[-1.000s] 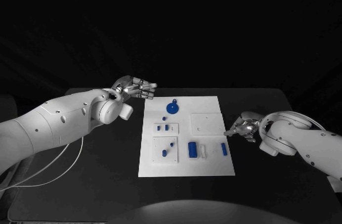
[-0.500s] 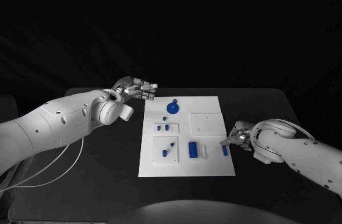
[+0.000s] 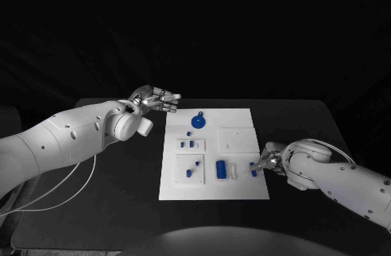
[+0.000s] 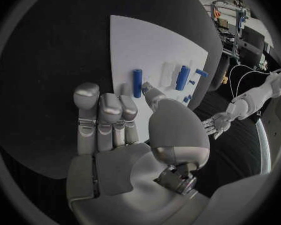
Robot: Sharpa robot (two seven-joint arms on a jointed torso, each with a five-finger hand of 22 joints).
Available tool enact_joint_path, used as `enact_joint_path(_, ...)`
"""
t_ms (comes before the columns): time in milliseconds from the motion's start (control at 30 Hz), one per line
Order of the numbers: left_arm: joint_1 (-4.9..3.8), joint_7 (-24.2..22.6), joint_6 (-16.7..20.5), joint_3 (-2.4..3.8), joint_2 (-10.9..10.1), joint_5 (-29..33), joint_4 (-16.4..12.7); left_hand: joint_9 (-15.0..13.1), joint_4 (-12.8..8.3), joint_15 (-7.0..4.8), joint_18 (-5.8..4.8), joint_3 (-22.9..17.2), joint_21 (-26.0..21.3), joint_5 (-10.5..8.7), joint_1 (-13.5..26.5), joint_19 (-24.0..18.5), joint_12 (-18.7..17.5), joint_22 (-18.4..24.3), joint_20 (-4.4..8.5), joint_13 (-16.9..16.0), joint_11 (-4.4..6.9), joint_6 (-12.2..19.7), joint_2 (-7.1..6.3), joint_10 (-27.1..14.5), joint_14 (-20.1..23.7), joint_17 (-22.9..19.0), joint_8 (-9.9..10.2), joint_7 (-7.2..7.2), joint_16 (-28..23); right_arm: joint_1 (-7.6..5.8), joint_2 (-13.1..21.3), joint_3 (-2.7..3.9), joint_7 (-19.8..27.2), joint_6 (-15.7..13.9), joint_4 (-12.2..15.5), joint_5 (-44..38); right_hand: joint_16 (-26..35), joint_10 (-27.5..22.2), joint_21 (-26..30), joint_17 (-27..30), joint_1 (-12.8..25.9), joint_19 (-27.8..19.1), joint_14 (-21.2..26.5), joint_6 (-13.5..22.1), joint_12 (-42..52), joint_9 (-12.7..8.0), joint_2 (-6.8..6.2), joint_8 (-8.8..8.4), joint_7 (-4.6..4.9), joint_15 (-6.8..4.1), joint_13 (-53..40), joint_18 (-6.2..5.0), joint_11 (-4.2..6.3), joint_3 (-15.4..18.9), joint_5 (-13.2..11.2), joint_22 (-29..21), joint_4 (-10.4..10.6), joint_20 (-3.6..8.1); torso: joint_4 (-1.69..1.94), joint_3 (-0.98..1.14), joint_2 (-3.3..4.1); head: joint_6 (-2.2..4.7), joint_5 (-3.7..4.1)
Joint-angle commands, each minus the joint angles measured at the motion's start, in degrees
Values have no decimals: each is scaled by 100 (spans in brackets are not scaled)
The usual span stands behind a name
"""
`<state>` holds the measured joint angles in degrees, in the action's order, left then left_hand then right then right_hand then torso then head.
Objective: Assemble the parts on the task board
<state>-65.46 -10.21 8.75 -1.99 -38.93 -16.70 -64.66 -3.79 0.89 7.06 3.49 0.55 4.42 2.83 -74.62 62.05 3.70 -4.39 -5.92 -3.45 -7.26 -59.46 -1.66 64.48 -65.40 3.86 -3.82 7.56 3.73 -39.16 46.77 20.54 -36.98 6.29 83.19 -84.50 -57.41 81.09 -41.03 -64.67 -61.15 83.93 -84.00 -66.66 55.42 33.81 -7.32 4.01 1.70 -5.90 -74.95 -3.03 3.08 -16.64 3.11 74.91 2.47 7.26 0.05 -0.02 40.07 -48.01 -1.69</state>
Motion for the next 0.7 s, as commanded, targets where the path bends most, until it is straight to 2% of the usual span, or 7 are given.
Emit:
enact_joint_path(33, 1, -48, -26, 3, 1, -13, -15, 0, -4, 0, -23, -28, -6, -16, -8, -49, -29, -6, -5, 3, -8, 33, -16, -44, 16, -2, 15, 21, -16, 35, -26, -31, -156, 90, -45, -462, 11, 9, 13, -10, -12, 326, 12, 12, -38, -17, -17, -31, 3, 20, -185, 26, -20, 21, -35, 276, -2, -13, 5, -2, 1, -9, -6)
enact_joint_path(167, 1, -28, -52, 3, -3, -12, -13, -1, 2, 2, -22, -21, -8, -16, 1, -52, -29, -5, -7, 3, -10, 30, 0, -47, 20, -2, 14, 28, -17, 59, -88, -70, -162, 65, -60, -558, 16, 10, 4, -13, -47, 327, 11, 12, -41, -13, 9, -30, 1, 20, -189, 29, -19, 28, -35, 279, -67, -13, 2, 0, 2, -19, -11)
enact_joint_path(400, 1, 10, -94, 3, 4, -11, -10, 0, 5, 3, -21, -7, -8, -16, 5, -52, -29, -5, -7, 3, -14, 33, 24, -48, 18, -2, 15, 38, -16, 79, -193, -262, -156, 153, -14, -677, 18, 15, 1, -19, -219, 327, 8, 7, -29, -10, 61, -33, -17, 16, -202, 33, -7, -64, -32, 282, -282, -11, 6, -2, -1, -38, -8)
enact_joint_path(533, 1, 23, -105, 3, 6, -11, -7, 0, 5, 3, -21, -7, -8, -16, 5, -52, -29, -5, -7, 3, -14, 33, 24, -48, 18, -2, 15, 38, -16, 81, -210, -333, -164, 262, 2, -697, 22, -13, 8, -21, -263, 321, 10, 36, -44, -38, 63, -38, 1, 25, -208, 35, -22, -116, -32, 282, -426, -18, 5, -8, -4, -44, 3)
enact_joint_path(700, 1, 35, -117, 3, 10, -11, -4, 0, 5, 3, -21, -7, -8, -16, 5, -52, -29, -5, -7, 3, -14, 33, 24, -48, 18, -2, 15, 38, -16, 81, -219, -397, -178, 358, 5, -704, 32, -43, 27, -21, -295, 319, 13, 58, -58, -122, 150, -40, 13, 36, -216, 24, -31, -173, 0, 285, -652, -33, 1, -7, -4, -45, 2)
